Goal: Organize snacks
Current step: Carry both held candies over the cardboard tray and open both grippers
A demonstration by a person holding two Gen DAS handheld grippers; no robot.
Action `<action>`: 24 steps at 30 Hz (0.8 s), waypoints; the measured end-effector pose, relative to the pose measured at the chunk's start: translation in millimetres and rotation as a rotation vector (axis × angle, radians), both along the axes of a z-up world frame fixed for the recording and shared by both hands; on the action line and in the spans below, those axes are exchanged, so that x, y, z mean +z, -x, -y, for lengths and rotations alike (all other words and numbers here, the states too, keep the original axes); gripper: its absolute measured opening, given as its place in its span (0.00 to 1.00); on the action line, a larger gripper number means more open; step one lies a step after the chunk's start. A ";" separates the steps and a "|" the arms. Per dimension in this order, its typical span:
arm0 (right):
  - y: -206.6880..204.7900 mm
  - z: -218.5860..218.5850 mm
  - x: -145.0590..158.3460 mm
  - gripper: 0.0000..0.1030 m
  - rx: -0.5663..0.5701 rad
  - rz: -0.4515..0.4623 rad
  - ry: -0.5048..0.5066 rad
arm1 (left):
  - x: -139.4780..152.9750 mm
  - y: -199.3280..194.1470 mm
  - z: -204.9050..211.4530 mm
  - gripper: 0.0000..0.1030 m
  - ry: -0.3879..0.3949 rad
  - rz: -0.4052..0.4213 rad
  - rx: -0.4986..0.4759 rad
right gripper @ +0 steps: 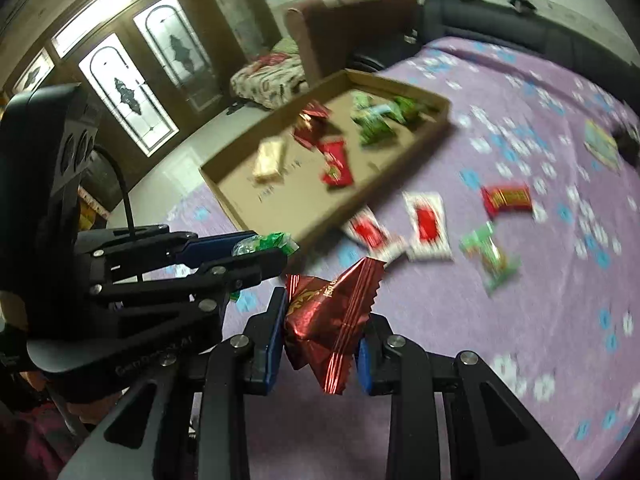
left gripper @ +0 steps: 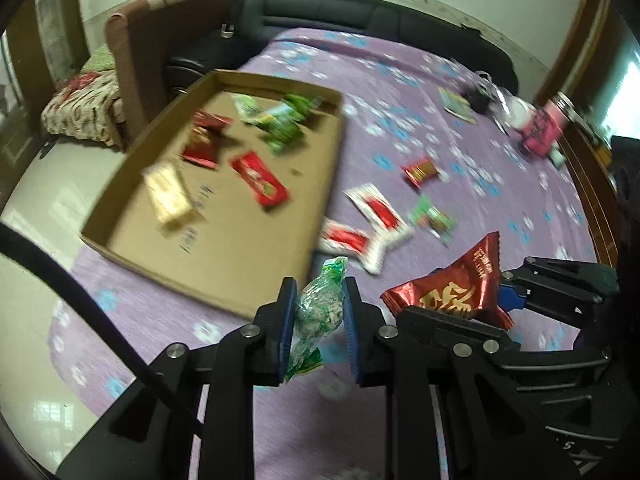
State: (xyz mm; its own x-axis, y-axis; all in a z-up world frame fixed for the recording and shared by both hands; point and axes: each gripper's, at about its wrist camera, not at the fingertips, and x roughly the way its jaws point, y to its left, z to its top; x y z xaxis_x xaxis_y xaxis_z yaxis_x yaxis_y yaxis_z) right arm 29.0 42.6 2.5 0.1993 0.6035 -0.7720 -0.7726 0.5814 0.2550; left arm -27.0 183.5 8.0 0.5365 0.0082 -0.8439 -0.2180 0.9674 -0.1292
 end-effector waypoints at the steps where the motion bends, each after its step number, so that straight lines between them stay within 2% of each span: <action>1: -3.7 -8.0 2.9 0.28 0.004 0.011 -0.003 | 0.5 -3.3 -7.4 0.24 0.004 -0.002 0.012; 6: -30.0 -50.3 9.3 0.28 0.006 0.026 -0.034 | 3.4 -29.6 -55.3 0.24 0.021 -0.012 0.093; 12: -60.8 -89.8 -9.6 0.28 -0.024 -0.002 -0.012 | -7.4 -60.0 -98.4 0.24 0.024 -0.060 0.160; 19: -68.5 -117.5 -32.0 0.30 -0.018 -0.014 0.059 | -22.5 -76.2 -115.4 0.24 0.004 -0.103 0.188; 24: -69.5 -123.4 -36.7 0.30 -0.013 -0.013 0.068 | -32.6 -81.2 -127.0 0.25 0.025 -0.138 0.197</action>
